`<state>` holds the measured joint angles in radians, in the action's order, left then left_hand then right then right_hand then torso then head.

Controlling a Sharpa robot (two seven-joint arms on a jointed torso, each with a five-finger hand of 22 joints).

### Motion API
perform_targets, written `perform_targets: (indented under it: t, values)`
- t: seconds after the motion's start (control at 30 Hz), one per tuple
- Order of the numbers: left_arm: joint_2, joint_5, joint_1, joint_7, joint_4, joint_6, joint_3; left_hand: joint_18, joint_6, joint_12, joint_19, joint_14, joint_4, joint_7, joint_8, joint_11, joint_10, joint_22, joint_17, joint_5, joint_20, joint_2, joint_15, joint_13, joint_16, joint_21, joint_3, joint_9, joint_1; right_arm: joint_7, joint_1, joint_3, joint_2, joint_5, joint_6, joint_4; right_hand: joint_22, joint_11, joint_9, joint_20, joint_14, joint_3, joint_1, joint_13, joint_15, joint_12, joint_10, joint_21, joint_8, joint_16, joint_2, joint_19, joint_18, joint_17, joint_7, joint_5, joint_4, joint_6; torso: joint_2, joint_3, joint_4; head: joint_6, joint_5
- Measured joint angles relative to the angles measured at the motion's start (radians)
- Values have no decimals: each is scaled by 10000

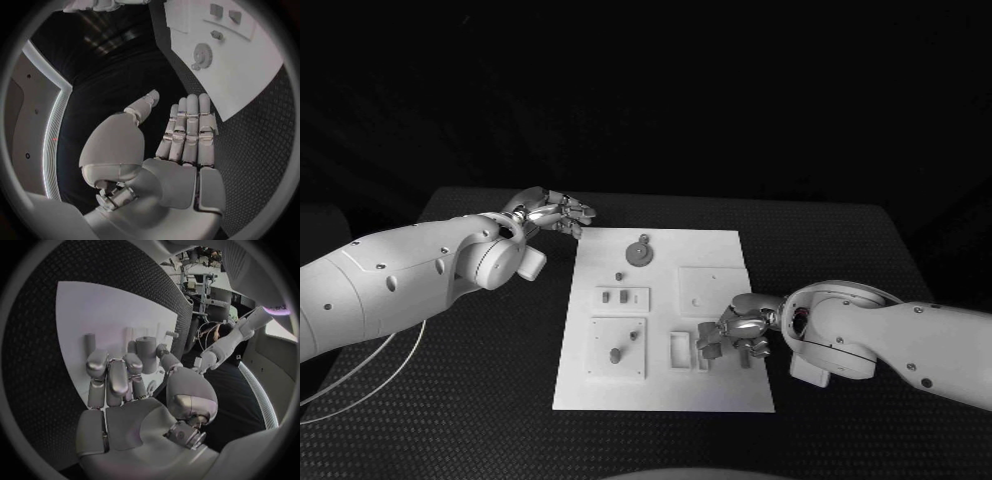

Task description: Assemble the parts on the task board

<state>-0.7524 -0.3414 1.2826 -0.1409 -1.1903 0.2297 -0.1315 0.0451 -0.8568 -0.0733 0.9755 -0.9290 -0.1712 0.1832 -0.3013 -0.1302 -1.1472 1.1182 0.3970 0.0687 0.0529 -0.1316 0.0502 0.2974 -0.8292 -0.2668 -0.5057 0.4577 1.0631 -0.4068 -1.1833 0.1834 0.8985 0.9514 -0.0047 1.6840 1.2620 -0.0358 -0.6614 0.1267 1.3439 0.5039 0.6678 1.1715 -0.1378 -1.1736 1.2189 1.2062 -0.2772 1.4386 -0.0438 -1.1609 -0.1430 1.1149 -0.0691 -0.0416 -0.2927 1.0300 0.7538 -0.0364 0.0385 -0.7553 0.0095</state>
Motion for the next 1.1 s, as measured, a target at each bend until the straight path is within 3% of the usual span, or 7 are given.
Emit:
perform_targets:
  t: [0.07, 0.3, 0.87, 1.1]
  values:
    - [-1, 0, 0, 2, 0, -2, 0, -3, 0, 0, 0, 0, 0, 0, 0, 0, 0, 7, 2, 0, 0, 0, 0, 0, 0, 0, 0, 0, 0, 0, -16, 2, -77, -102, -26, 4, 0, 0, 0, -1, -1, 0, 72, -21, 0, 0, 0, 0, 0, 0, 71, 0, 1, -49, -2, 0, 0, 2, 0, 0, 2, 16, -25]
    - [-15, 0, 0, 10, -1, -8, -1, -17, 0, 0, 0, 0, 0, 0, 0, 0, 0, 6, 9, 0, 0, 0, 0, 0, 0, 0, 0, 1, 0, -55, -20, 3, -359, -293, -12, -52, -1, 1, 2, -52, -1, -96, 184, -79, 1, 44, -1, 0, 0, 0, 7, 21, 0, -101, 15, -48, 24, 40, 4, 16, 4, 35, -58]
    - [-14, 1, 0, 24, -6, -22, -1, -75, 0, 0, 0, 0, -1, 1, 0, 0, 0, 4, 18, 0, 0, 0, 0, 0, 0, 0, 0, -8, 0, -364, -14, 57, -910, -283, 87, -464, -64, 1, 89, -124, -3, -281, 180, -110, 6, 83, -1, -1, 6, 0, 10, 19, -20, -167, 45, -49, 141, 76, 13, 18, 21, 4, -13]
    - [-11, 1, 0, 31, -11, -25, -1, -82, -1, 0, 0, 0, -1, 1, 0, 0, 1, 12, 17, 0, 0, 0, 0, 0, 0, 0, 0, -8, 0, -479, -9, 111, -943, -238, 175, -482, -81, 1, 113, -125, -2, -252, -113, -110, 9, 83, -1, -1, 45, 0, 302, 18, -31, -185, 14, -58, 167, 108, 13, 15, 13, -22, 18]
